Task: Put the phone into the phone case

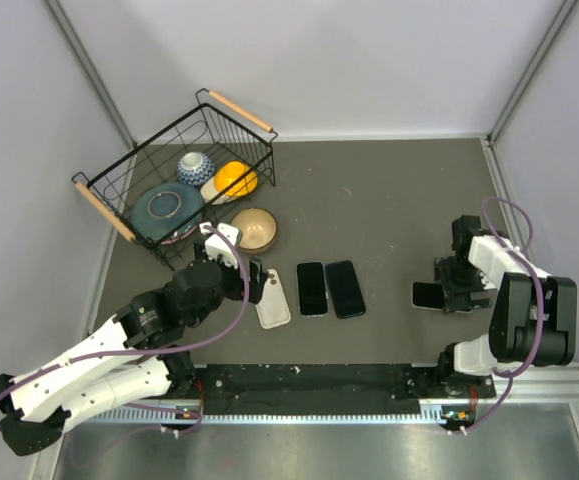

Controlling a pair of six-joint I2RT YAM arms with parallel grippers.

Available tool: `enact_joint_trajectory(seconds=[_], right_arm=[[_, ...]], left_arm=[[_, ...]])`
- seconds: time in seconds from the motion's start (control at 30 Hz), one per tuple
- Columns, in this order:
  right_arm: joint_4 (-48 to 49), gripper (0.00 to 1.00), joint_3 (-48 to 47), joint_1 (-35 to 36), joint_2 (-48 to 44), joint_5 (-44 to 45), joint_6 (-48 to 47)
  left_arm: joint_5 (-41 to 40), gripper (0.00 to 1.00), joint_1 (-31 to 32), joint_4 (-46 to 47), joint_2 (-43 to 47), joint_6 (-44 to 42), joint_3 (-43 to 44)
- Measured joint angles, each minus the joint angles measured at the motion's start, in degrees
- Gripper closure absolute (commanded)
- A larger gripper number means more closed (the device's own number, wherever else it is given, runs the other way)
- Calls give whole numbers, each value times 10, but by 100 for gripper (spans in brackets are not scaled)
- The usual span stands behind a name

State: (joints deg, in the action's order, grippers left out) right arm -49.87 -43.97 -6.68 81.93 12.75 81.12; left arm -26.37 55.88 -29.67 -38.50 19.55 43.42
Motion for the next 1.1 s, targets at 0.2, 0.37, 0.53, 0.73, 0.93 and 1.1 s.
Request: enact_joint_trajectory(seconds=[0.2, 0.37, 0.53, 0.73, 0.93, 1.1], right_arm=[[12, 37, 0, -2, 3, -2, -3], [21, 41, 0, -3, 2, 0, -35], [54, 43, -4, -5, 8, -11, -131], [82, 44, -42, -6, 51, -67, -275], [113, 44, -43, 0, 52, -130, -410], [135, 44, -32, 21, 39, -161, -498]], left_arm=[[0, 4, 0, 0, 0, 0, 0], [0, 4, 0, 0, 1, 0, 0], [0, 6, 0, 1, 1, 3, -3], [-1, 7, 0, 0, -5, 25, -8], [-1, 7, -1, 1, -7, 51, -17], [22, 10, -26, 10, -23, 83, -39]])
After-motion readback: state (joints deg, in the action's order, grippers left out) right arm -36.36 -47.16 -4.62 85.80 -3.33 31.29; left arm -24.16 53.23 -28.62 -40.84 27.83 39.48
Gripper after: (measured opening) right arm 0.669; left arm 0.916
